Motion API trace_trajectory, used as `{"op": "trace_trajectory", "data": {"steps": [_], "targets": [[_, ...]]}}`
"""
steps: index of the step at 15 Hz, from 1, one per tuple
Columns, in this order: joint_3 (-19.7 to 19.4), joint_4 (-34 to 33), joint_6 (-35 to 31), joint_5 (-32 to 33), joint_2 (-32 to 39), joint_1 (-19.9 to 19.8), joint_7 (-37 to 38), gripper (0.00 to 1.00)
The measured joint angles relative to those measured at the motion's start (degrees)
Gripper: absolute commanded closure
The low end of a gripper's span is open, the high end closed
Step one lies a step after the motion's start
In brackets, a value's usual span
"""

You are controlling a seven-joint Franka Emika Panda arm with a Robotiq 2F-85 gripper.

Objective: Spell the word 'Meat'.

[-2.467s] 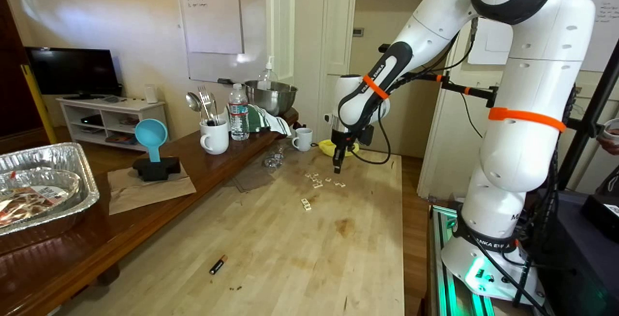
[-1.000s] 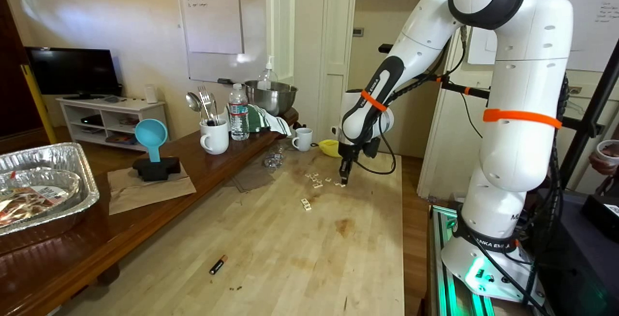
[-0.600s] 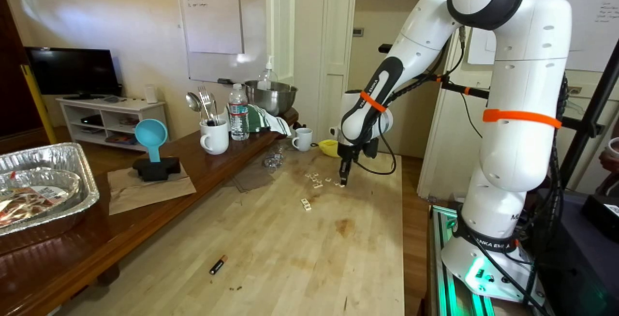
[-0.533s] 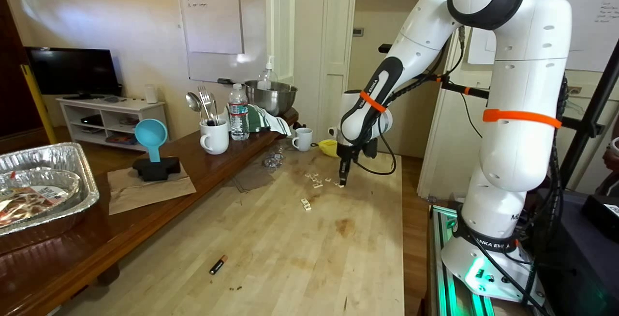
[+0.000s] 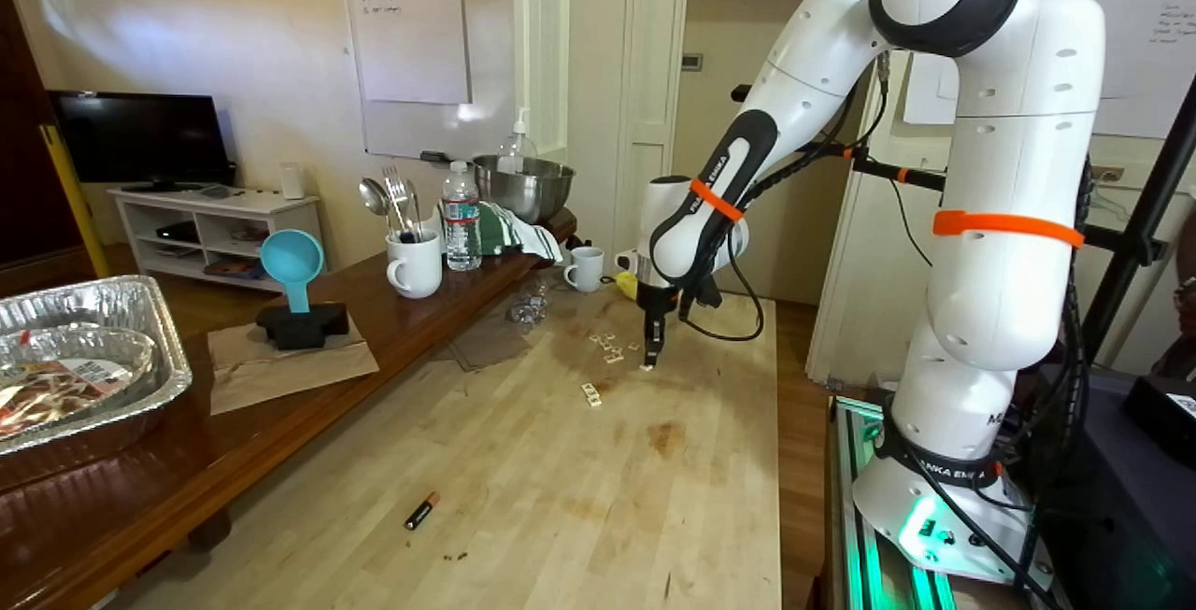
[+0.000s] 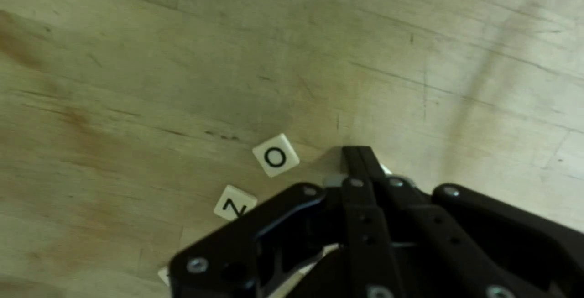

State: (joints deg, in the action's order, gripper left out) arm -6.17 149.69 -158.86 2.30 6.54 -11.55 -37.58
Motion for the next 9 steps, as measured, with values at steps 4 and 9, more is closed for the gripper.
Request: {"op": "trace_trajectory", "data": {"steps": [4,9], "targets": [[0.86,-1.04,0.00,3.71,0.69,1.19,-0.49,1.00],[1.65,-3.59,-0.03,7.96,2.21,2.61,-0.68,1.00]]}}
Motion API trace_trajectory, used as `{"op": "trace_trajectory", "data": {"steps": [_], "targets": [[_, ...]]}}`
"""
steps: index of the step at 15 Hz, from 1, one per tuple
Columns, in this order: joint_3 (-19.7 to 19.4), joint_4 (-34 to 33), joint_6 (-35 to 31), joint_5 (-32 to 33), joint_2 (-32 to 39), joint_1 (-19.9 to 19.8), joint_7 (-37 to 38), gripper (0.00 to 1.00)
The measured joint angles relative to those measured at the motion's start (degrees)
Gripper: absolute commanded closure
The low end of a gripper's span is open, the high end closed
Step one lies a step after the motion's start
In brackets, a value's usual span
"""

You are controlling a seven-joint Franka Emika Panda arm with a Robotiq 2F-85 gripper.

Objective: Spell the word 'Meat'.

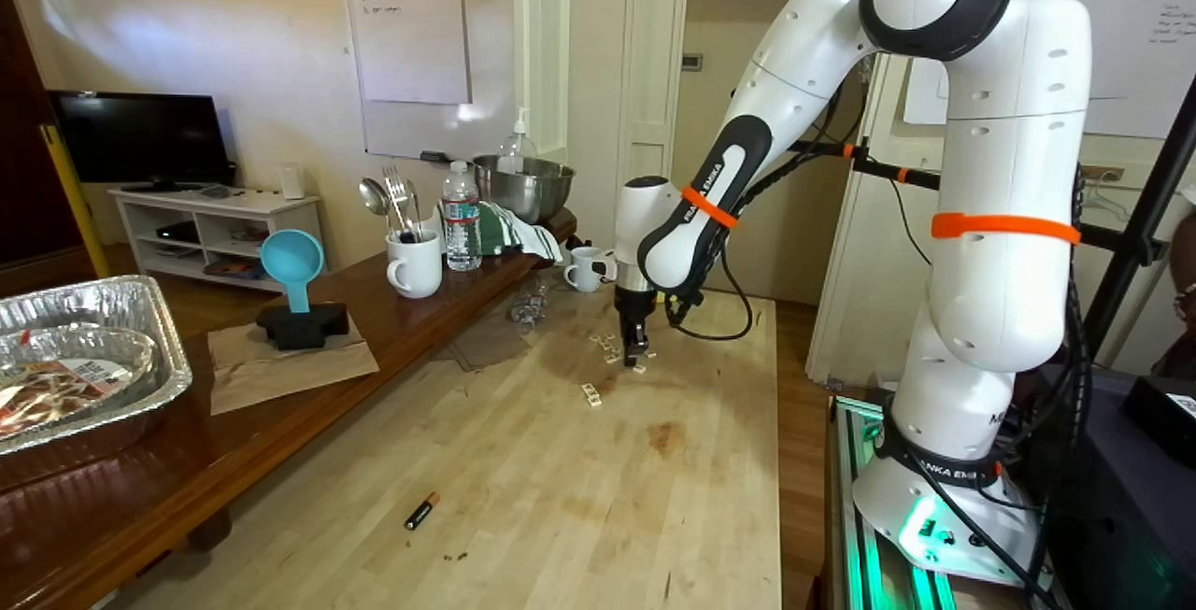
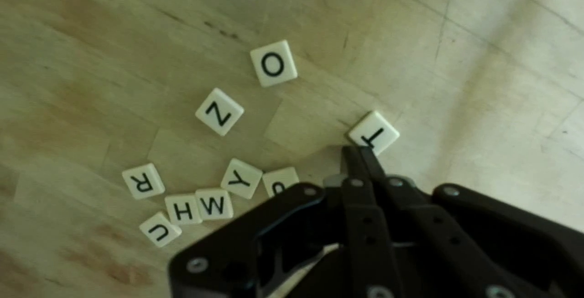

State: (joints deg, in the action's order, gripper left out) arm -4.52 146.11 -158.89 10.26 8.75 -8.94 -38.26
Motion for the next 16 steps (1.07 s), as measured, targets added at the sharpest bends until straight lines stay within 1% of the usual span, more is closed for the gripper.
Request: {"op": "trace_trajectory", "data": {"steps": [4,6,11,14,16], "targets": [[0.85,-1.67,0.02,0.30,0.41,0.67,0.08,1.00],[0.81,-1.96,1.14,0.29,-0.35,0.72,1.46,1.00],[0.03,-1.99,8.40,0.52,-3.74,0.71,6.69,1.00],[-0.12,-1.87,12.55,0.52,-4.86,0.72,8.60,1.00],[-0.26,-1.61,13.42,0.55,-5.06,0.72,9.26,1.00]]}}
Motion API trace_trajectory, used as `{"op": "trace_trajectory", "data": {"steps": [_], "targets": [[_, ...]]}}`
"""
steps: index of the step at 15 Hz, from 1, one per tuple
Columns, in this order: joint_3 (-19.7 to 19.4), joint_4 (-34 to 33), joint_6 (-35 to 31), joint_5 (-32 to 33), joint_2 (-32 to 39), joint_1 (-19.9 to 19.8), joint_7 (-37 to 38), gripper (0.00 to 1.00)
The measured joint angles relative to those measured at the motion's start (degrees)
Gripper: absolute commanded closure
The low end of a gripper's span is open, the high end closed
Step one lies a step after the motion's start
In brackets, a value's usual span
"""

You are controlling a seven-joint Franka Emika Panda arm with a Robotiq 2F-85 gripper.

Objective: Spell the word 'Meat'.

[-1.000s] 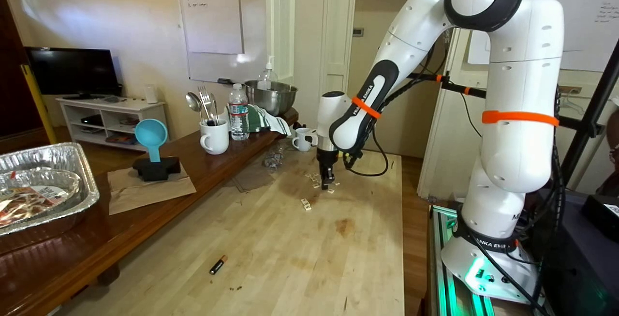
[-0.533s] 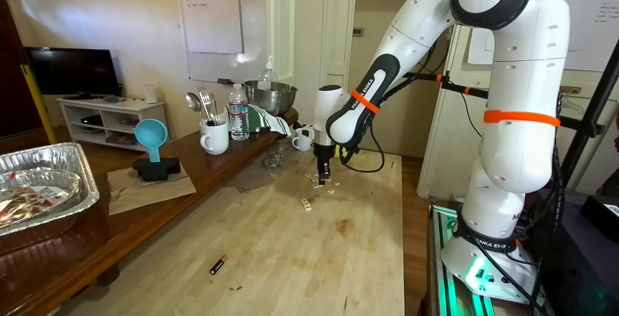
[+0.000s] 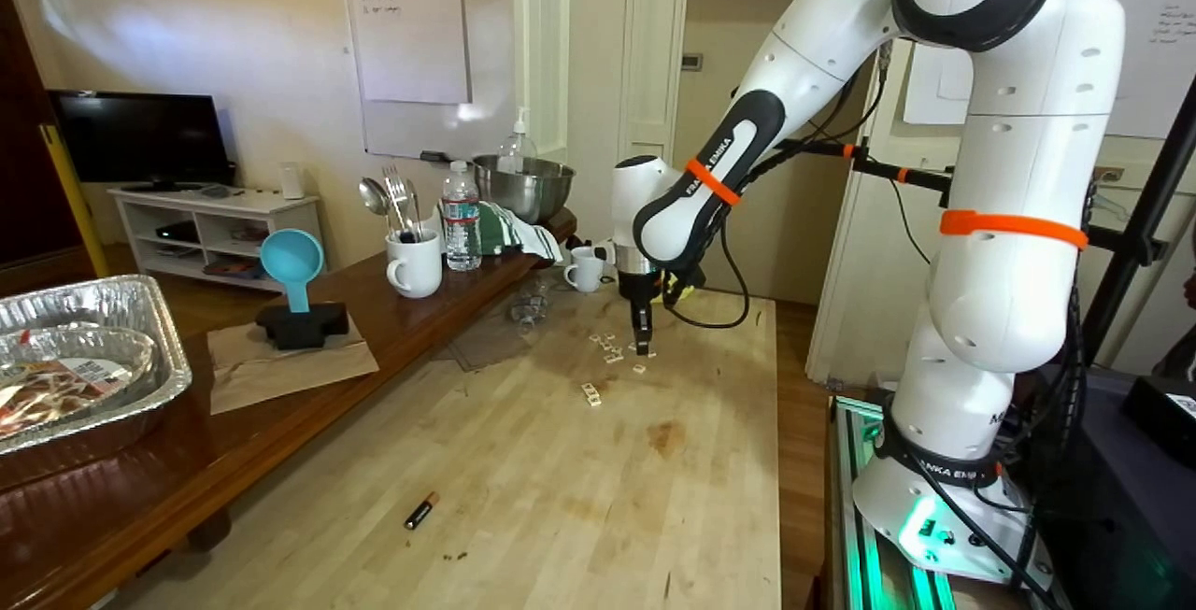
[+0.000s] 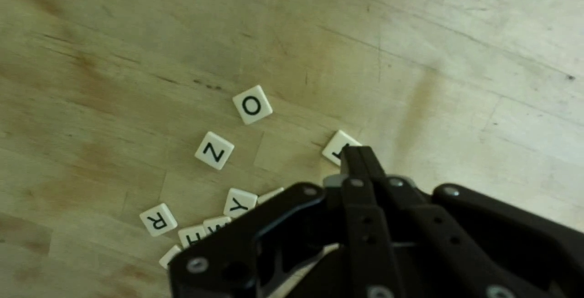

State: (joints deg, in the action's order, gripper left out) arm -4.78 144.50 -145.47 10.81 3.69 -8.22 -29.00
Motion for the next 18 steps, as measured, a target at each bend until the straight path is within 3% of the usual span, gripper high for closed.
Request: {"op": "trace_trajectory", "data": {"steps": [18], "targets": [[-1.62,2.65,-8.86,0.25,2.88,-0.21,0.27,1.00]]}}
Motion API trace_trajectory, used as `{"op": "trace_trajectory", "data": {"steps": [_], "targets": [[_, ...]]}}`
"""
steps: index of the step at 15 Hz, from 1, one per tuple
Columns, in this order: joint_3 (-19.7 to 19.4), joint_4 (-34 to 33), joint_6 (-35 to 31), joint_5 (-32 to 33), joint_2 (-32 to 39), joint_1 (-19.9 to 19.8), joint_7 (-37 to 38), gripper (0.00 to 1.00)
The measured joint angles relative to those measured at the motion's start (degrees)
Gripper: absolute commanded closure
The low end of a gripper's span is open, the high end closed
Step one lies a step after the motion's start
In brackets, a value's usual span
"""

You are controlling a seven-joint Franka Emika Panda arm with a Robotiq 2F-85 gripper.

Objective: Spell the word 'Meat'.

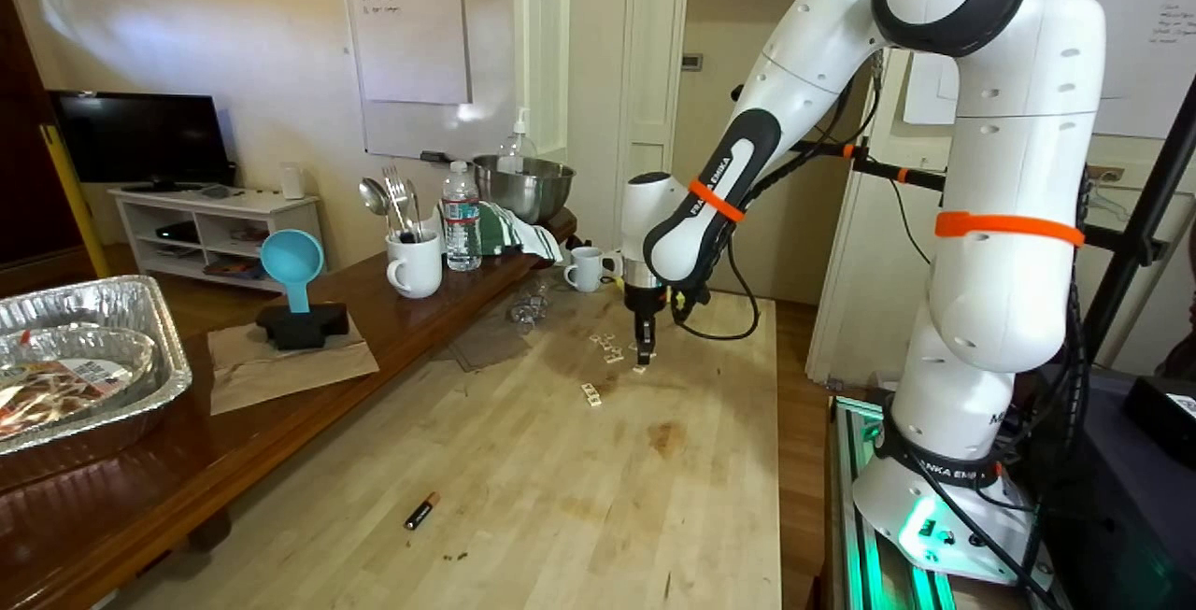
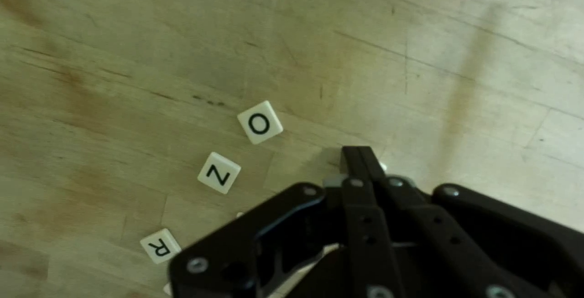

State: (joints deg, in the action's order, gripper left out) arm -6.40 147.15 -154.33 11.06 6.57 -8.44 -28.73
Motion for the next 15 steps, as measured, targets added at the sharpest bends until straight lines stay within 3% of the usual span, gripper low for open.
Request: {"op": "trace_trajectory", "data": {"steps": [15], "targets": [[1.36,-0.24,-3.79,1.48,1.78,0.31,-0.33,1.00]]}}
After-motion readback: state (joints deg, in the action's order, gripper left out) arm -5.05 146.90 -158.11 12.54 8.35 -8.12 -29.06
